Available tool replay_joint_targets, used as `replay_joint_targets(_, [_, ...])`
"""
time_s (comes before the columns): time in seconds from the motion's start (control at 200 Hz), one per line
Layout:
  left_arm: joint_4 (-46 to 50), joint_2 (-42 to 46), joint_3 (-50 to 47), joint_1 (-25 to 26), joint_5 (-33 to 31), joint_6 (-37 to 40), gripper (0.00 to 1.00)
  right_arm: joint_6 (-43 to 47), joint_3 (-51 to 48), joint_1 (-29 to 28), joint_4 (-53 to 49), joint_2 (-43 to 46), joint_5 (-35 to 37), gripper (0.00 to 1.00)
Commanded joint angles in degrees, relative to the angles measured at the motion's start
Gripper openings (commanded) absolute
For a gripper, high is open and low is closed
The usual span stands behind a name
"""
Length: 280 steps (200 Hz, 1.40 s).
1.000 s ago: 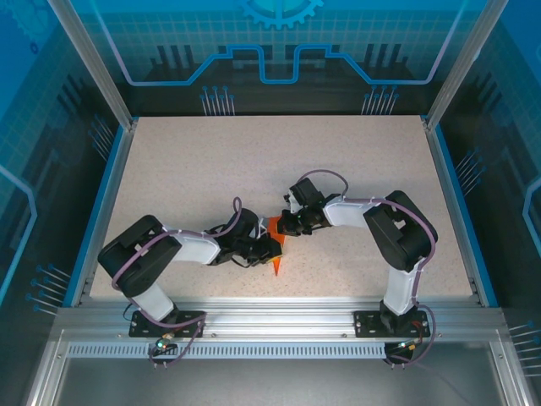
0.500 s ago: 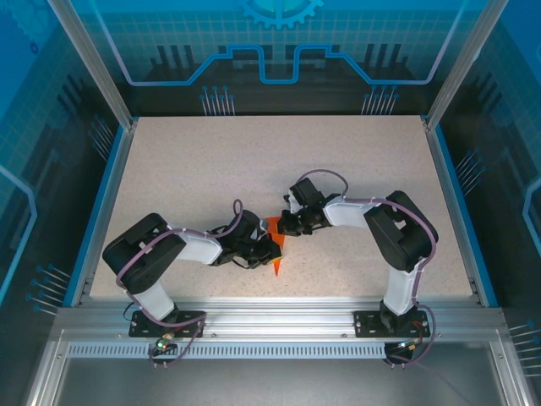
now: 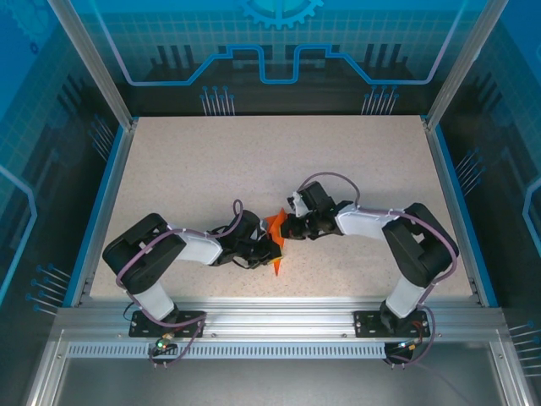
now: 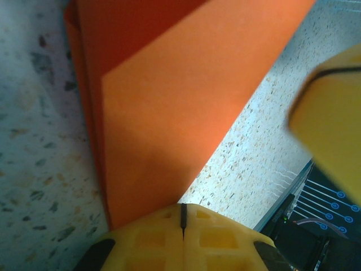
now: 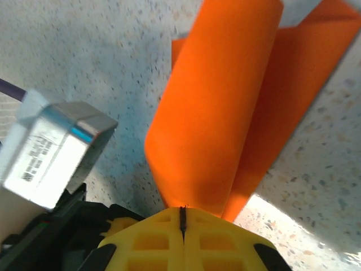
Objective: Fold a paper plane with a square sheet of paper (fold left side to right side)
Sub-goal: Fold the wing for the fifth time at the center of the table.
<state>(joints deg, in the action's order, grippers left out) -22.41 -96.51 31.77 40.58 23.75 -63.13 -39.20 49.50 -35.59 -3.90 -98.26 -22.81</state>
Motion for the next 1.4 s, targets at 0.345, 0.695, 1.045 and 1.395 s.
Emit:
replay_joint_targets(0.345, [6.17,-1.71,-1.76,0.72,-1.62,-0.87,0.0,2.78,4.35,-1.35,-1.8,-7.57,1.72,0.0])
replay_joint_targets(0.695, [6.2,-2.1,-1.62,0.71,-1.25,-0.98,0.0,5.66,6.79,1.26,-3.74,-9.47,3.32,0.0])
replay_joint_targets(1.045, [6.16,-2.46,-1.58,0.72,-1.07,-1.0,0.0,7.3,10.16,5.47,-3.83,-11.91,1.1,0.0])
replay_joint_targets(1.395, [5.77,-2.98,-1.58,0.67,-0.73,-1.09,0.0,8.51,13.39,9.56,-4.39,-14.39,-1.02,0.0])
